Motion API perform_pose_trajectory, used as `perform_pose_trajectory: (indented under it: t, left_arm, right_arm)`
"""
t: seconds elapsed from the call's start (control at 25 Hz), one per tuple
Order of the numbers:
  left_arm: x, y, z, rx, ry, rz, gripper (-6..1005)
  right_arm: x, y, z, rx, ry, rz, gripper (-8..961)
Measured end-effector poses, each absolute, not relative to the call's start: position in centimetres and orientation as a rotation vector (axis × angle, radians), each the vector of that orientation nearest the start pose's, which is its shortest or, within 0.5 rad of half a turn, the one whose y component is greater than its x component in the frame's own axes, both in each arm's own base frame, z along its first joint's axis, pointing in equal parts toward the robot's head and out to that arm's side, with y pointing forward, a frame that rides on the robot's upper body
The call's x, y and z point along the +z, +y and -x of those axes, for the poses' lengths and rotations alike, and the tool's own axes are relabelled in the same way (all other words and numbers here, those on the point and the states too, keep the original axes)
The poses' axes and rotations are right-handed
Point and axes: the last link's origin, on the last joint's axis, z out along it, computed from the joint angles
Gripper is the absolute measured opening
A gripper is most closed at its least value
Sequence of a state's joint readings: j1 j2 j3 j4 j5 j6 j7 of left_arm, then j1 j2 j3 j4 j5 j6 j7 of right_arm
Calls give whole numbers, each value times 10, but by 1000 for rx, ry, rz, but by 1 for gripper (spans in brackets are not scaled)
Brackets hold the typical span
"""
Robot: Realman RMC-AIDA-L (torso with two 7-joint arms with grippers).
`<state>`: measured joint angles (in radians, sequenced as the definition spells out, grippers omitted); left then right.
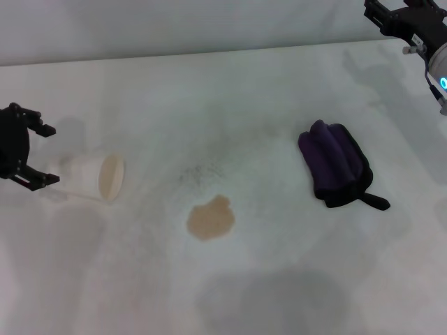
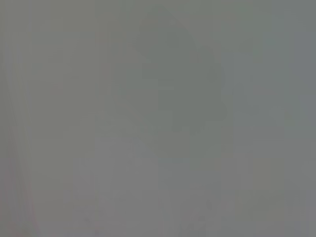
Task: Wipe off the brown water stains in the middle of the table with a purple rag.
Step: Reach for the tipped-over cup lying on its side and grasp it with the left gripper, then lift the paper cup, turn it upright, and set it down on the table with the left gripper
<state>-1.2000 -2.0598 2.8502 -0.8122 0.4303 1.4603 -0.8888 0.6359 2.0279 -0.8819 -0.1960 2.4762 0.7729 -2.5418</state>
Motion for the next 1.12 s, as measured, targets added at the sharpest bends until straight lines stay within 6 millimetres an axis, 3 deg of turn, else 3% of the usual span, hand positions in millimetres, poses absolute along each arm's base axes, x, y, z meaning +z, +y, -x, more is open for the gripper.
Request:
perform_pose_trajectory:
  t: [0.36, 0.92, 1.12]
  left_arm:
    - [31, 413, 237, 521, 272, 2904, 877]
    - [0, 408, 247, 451, 284, 2927, 876]
    - [-3, 407, 250, 448, 262, 2920, 874]
  right_arm:
    - [35, 420, -323, 688, 805, 1605, 835]
    - [33, 424, -316, 692, 781, 1628, 836]
    - [35, 426, -313, 695, 771, 1630, 836]
